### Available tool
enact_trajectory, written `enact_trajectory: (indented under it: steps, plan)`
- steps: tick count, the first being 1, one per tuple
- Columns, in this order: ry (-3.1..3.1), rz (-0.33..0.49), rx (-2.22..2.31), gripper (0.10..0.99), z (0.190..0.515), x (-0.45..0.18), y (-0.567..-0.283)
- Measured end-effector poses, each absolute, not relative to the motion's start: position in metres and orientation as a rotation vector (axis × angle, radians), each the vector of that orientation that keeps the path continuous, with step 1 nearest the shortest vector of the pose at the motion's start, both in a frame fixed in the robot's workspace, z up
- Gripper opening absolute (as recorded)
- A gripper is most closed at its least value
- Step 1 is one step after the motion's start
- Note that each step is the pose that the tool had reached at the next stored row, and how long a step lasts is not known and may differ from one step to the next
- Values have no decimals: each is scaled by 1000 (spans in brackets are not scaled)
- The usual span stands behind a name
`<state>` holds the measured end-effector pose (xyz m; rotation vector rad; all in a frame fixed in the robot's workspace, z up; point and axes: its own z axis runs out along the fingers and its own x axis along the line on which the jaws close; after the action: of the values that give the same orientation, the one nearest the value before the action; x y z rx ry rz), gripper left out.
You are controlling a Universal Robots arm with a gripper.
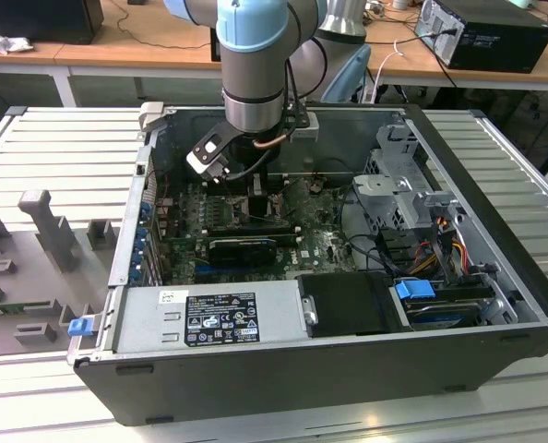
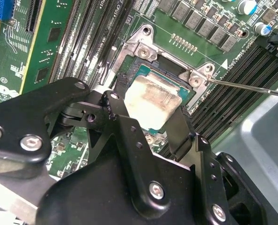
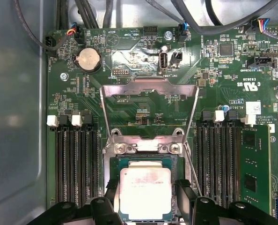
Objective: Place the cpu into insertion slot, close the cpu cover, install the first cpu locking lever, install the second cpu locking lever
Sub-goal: 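Place the cpu into insertion slot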
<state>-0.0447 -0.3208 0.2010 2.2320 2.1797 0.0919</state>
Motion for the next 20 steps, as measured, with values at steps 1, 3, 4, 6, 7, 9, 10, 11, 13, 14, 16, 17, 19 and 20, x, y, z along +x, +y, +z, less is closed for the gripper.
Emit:
enact_trajectory:
  steps: [1,3,4,6,7,9,10,11,13,14,16,17,19,20]
  plan:
    - [2178,88,2230,604,201,-45,-321]
    - [2175,81,2227,604,201,-45,-321]
    - [2175,79,2226,604,201,-45,-321]
    - [2174,78,2226,604,201,-45,-321]
    - [2174,78,2226,604,201,-45,-321]
    - [2174,79,2226,604,202,-45,-321]
    - [2174,79,2226,604,204,-45,-321]
    - [2174,79,2226,604,206,-45,-321]
    - [2174,79,2226,604,210,-45,-321]
    - [2174,79,2226,592,211,-45,-321]
    - [2174,79,2226,525,213,-45,-321]
    - [2174,78,2226,459,214,-45,-321]
    - [2174,78,2226,341,216,-45,-321]
    - [2174,78,2226,341,217,-45,-321]
